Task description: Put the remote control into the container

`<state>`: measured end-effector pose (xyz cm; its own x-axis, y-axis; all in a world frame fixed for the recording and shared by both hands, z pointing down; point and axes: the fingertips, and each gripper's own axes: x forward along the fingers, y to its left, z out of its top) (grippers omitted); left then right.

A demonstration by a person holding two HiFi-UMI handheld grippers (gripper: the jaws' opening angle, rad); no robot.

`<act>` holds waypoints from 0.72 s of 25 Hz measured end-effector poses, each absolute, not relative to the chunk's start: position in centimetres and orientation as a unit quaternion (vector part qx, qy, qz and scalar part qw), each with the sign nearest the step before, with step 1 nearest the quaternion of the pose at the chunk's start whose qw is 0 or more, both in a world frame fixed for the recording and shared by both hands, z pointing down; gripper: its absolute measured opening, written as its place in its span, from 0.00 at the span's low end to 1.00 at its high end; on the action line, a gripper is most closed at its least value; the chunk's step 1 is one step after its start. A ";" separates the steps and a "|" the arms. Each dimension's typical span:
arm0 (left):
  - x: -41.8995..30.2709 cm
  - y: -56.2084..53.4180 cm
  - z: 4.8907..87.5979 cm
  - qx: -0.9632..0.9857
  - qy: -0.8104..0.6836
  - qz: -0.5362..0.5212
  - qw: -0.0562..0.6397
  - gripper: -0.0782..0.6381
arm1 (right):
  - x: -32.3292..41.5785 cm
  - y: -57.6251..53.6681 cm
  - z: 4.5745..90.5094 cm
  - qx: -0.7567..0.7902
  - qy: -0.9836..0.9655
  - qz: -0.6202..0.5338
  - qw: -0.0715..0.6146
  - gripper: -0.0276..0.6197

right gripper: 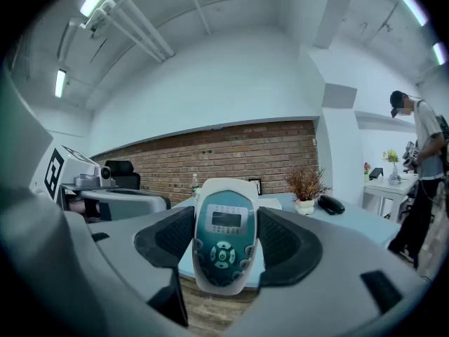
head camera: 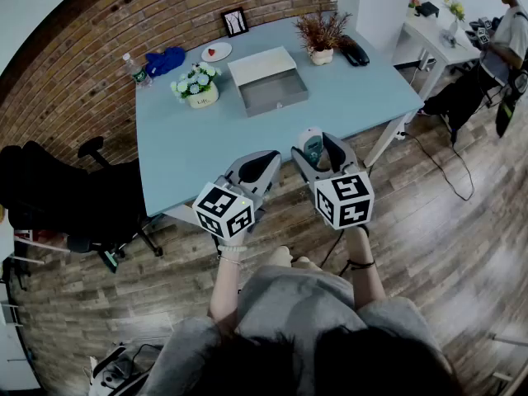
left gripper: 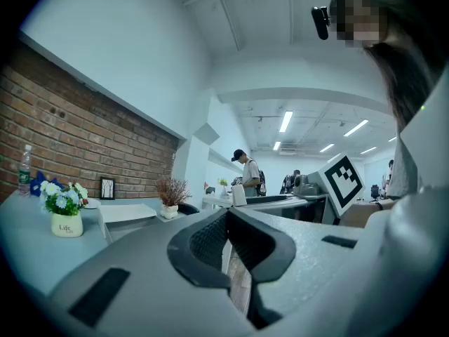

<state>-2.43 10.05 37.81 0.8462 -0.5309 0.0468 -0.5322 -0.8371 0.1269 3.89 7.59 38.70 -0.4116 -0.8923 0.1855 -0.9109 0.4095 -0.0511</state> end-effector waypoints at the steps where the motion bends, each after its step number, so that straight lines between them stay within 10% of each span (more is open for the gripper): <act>1: -2.4 10.0 37.9 0.958 -0.278 0.005 0.068 0.11 | 3.9 7.5 38.8 0.538 -0.837 0.072 0.066 0.47; 18: -2.6 8.7 38.8 0.952 -0.294 0.016 0.085 0.11 | 3.7 6.1 39.2 0.523 -0.845 0.084 0.070 0.47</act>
<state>-2.61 8.73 38.77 0.8270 -0.5566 0.0792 -0.5619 -0.8131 0.1520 3.75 6.11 39.20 -0.4436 -0.8720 0.2070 -0.8957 0.4393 -0.0690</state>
